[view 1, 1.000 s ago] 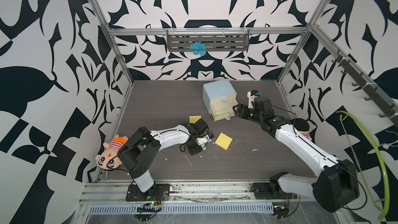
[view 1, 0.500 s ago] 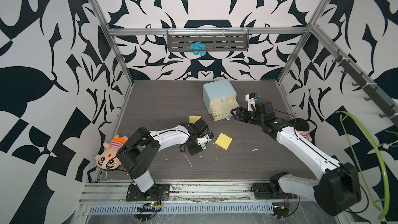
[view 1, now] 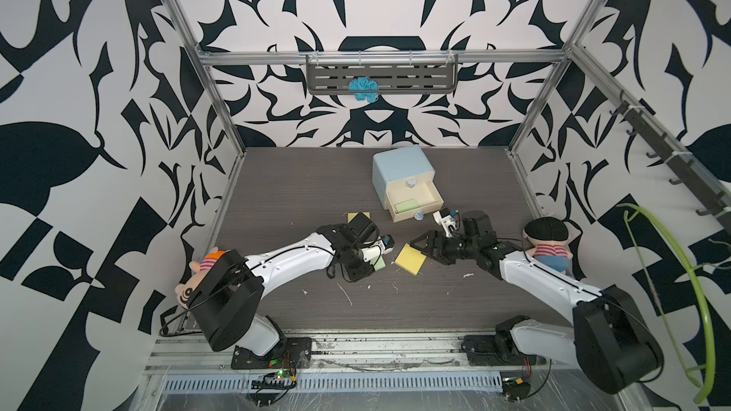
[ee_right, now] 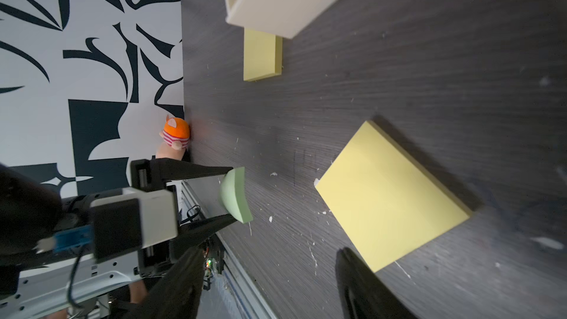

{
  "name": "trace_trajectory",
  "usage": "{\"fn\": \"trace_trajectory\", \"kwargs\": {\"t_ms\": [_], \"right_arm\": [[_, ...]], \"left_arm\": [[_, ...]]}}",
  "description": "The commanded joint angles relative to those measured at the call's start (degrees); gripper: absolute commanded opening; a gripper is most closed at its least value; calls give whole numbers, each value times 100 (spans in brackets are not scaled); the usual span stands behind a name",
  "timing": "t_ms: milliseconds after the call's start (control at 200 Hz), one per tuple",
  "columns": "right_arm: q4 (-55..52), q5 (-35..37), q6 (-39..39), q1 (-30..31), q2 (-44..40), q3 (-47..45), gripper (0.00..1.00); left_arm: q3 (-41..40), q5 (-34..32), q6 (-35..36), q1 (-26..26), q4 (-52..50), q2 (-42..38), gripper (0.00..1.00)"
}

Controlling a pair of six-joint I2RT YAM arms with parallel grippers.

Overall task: Please put the sticky notes in the drawer by color
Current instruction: Pick up the sticky notes from the center of the board.

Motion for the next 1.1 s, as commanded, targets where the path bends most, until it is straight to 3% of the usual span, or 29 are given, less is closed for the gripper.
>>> {"fn": "trace_trajectory", "kwargs": {"t_ms": [0,190,335,540,780,825,900,935,1095], "right_arm": [[1223,-429,520,388,320,0,71],[2461,-459,1079,1048,1122,82,66],[2783,-459,1263,1258,1468,212,60],[2612,-415,1216,1266,1432,276,26],[2397,-344,1174,1259,1271,327,8],[2275,-299,1108,1253,1233,346,6],[1907,-170,896,1236,1151,419,5],[1596,-75,720,1214,1084,493,5],[417,426,145,741,488,693,1]], "left_arm": [[141,417,6,-2,66,-207,56],[128,607,6,-3,160,-389,55],[122,631,11,-7,166,-465,55],[121,627,24,-7,176,-458,55],[122,556,48,-2,199,-387,56],[124,535,51,-2,206,-370,62],[117,463,50,-7,249,-393,84],[99,420,34,-4,299,-433,100],[-167,351,-64,-2,882,-919,99]]}}
